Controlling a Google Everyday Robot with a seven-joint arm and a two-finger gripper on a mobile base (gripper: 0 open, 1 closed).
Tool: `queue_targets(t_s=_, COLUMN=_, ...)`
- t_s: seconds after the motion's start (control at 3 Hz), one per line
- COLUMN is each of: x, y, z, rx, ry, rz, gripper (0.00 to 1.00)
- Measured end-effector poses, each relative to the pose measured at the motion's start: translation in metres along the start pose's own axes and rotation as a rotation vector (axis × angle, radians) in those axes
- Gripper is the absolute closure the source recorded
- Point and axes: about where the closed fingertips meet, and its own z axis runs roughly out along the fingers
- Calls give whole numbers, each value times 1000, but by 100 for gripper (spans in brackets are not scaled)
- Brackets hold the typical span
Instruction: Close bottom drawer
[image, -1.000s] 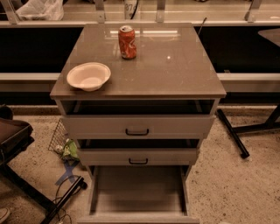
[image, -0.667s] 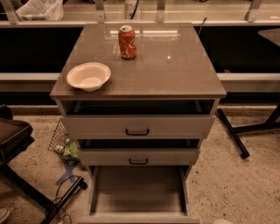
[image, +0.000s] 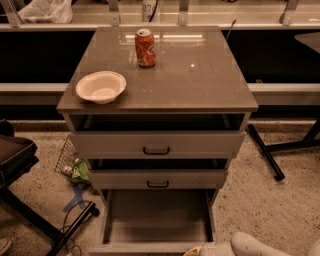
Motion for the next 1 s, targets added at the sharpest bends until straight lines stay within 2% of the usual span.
queue_targets(t_s=0.33, x=-1, y=-2, z=1, rx=0, ry=-2, rz=-6, gripper=100)
queue_targets(t_s=1.0, x=-17, y=-52, z=25, rx=6, ry=-6, rz=-51, gripper=100)
